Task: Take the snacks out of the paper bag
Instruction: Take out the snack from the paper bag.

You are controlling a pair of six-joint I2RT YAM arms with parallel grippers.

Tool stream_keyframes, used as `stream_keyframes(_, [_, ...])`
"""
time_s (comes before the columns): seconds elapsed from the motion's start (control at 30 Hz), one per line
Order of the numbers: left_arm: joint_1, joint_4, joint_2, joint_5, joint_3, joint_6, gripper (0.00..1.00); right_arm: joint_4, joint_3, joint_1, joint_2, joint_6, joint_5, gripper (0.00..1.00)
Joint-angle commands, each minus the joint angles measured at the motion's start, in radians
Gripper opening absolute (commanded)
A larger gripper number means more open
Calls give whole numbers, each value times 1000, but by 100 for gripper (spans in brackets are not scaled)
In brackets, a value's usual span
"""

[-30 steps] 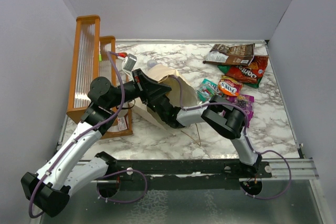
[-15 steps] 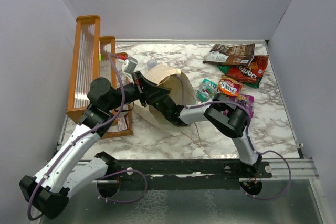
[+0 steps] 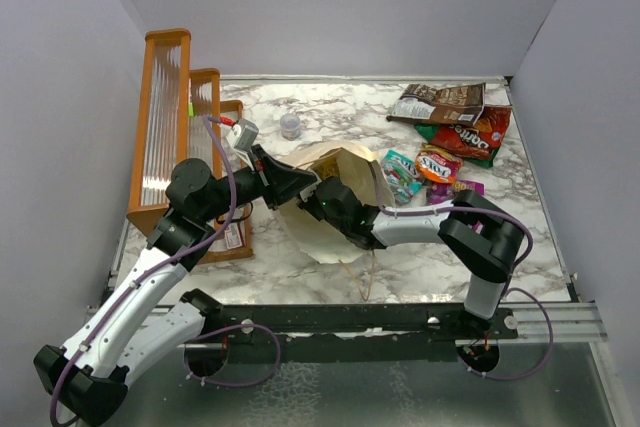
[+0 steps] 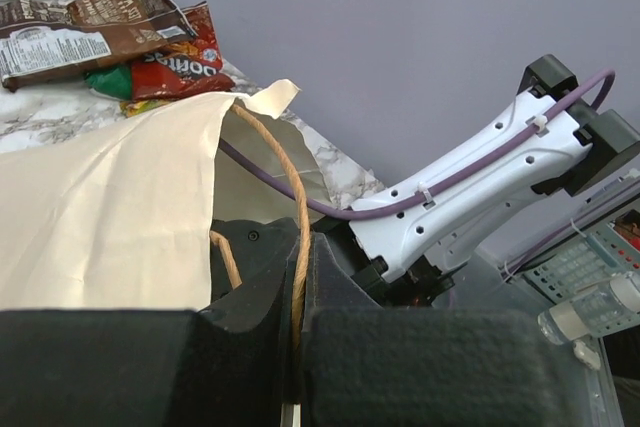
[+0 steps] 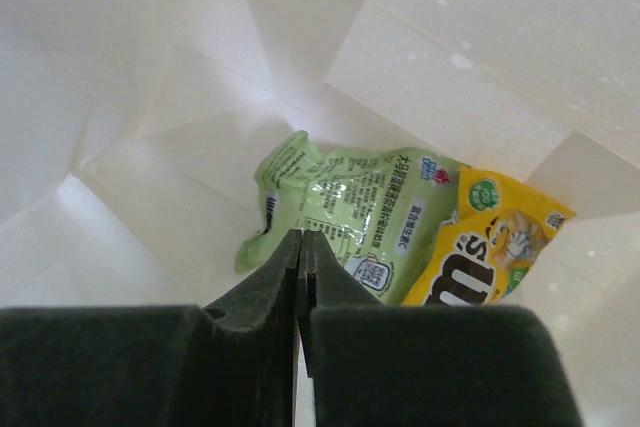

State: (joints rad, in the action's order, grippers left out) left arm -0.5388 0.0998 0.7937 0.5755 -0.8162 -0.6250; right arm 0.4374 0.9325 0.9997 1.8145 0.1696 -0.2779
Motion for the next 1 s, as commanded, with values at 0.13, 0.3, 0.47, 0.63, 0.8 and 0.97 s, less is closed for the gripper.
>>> stream_keyframes(0.13, [-6,88,-9,60,3,-12,0,-75,80,0,67,-54,-303,41])
stream_keyframes(0.3, [-4,120,4,92,1,-32,0,-54,99,-2,108,-56,-350,70])
stream_keyframes(0.47, [-5,132,5,136,-6,-42,0,-1,150,-21,201,-61,-333,76])
stream_keyframes(0.63, [-5,114,8,160,-12,-37,0,146,199,-35,302,8,-232,77])
stream_keyframes(0.8, [-5,98,10,145,-10,-40,0,230,234,-78,347,1,-46,71])
stream_keyframes(0.97, [-5,85,2,132,-5,-38,0,137,344,-84,375,10,-39,55])
